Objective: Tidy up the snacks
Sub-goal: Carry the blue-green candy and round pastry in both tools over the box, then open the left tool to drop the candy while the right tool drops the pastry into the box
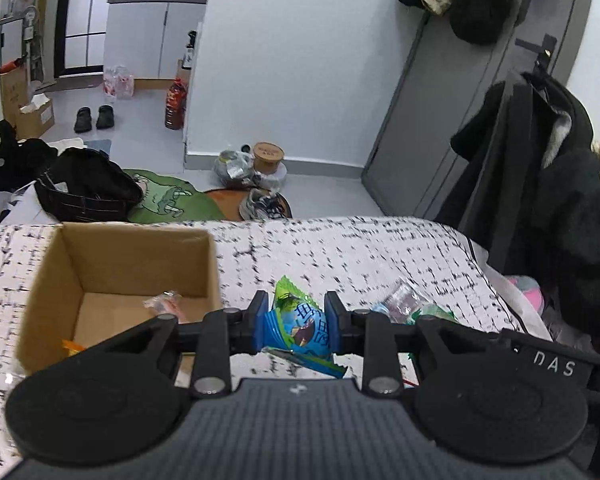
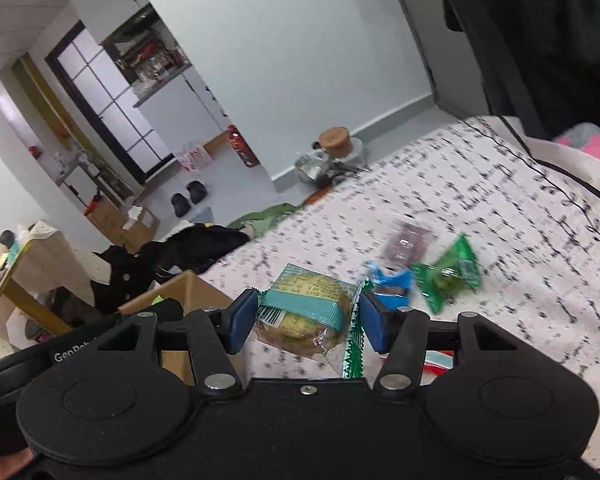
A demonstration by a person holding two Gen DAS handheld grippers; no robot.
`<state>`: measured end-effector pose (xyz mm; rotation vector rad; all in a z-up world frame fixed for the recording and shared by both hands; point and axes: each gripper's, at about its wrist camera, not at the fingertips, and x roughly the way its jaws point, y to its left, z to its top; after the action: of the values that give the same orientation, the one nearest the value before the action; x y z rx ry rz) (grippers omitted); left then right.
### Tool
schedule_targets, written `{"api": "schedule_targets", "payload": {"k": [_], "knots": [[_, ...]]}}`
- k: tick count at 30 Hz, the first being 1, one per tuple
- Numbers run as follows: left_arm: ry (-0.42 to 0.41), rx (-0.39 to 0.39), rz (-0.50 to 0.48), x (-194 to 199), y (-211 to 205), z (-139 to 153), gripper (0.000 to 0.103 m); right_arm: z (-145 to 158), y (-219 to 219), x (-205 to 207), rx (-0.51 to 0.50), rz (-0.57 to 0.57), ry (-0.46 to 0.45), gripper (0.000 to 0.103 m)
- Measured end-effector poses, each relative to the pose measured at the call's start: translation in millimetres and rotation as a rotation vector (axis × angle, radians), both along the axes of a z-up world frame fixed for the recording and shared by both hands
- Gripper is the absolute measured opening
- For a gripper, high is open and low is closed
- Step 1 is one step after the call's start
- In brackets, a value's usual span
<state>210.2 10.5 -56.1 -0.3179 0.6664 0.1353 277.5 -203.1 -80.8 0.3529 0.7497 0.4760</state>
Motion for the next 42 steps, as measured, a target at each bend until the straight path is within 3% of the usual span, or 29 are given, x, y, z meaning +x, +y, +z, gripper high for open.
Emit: {"api": "schedule_targets", "payload": {"k": [14, 29, 32, 34, 42], "knots": [[-0.017, 0.036, 0.083, -14.5, 61.4, 16.4, 0.029, 17.2, 52.7, -7.8, 0.021, 0.107, -0.041, 0.054], [0.024, 0.001, 0.157, -25.2, 108.9, -1.3, 0.029, 16.5, 103.4, -19.2, -0.008, 0.185, -0.056, 0.054], [0.043, -0.023, 0.173, -26.5, 114.4, -6.9, 0.036, 14.3, 109.9, -20.3, -0.014, 0.196, -0.056, 0.054], [0.043, -0.028, 0.193, -28.5, 117.1, -8.7, 0.046, 12.4, 113.2, -20.5, -0.016, 0.201, -0.052, 0.054], [0.026, -0.013, 0.221, -42.6, 125.0, -3.0, 0.057, 8.7, 131.4, -21.9, -0.017, 0.227, -0.045, 0.054]]}}
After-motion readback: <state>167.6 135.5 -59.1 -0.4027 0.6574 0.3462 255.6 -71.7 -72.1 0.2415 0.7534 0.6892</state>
